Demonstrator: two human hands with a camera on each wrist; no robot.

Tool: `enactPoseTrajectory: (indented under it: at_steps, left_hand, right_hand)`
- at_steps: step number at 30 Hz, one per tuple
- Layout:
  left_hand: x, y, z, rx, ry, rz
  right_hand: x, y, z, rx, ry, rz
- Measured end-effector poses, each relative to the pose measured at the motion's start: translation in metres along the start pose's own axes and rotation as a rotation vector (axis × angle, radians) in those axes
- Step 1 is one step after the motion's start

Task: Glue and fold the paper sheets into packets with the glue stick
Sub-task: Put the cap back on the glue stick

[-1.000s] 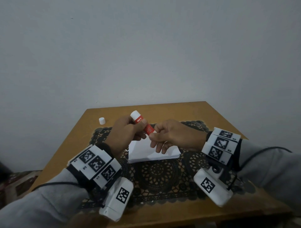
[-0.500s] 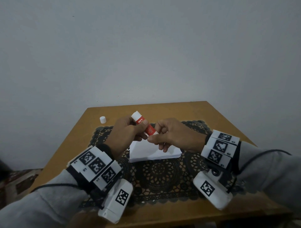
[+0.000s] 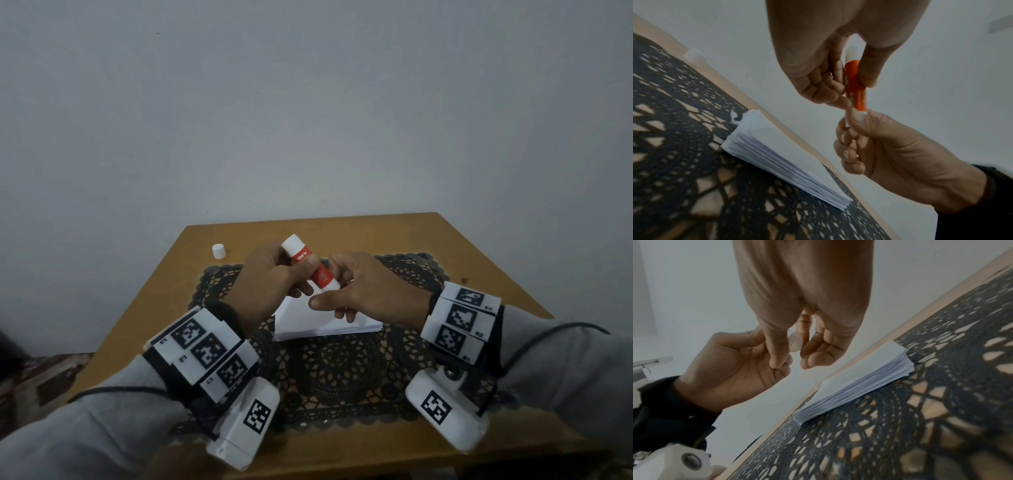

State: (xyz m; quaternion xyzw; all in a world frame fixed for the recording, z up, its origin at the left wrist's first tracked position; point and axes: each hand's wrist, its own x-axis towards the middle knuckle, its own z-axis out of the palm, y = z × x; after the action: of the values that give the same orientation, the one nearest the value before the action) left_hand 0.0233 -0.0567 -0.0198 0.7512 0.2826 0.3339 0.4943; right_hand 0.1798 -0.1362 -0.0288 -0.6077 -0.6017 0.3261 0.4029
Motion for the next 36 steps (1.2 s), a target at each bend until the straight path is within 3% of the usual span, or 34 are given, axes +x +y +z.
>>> enactPoseTrajectory:
  at_steps: [9,15,21,27,33,36]
  left_hand:
    - [0.003,-0.009,-0.005,-0.048,0.022,-0.032]
    - [-0.001,-0.006,0.000,-0.017,0.013,-0.008]
    - [-0.002,-0.001,-0.004,-0.032,0.047,0.018]
    - [-0.005,-0.002,-0.006,-0.042,0.039,0.000]
    - [-0.008,-0.003,-0.008,-0.129,0.030,-0.027]
    - [-0.010,-0.002,-0.007,-0.096,0.006,0.000]
  right_hand:
    - [0.000,-0.003,-0.005,0.201,-0.158,0.109]
    - [-0.001,-0.002,0.000,-0.046,-0.036,0.012]
    - [-0.004,-0.008,-0.001,0.099,-0.132,0.034]
    - [-0.005,-0.009,-0.002,0.006,0.014,-0.026]
    - [-0.005,-0.011,-0.002,0.166,-0.148,0.057]
    - [-0.005,-0.009,0.000,0.094,-0.080,0.030]
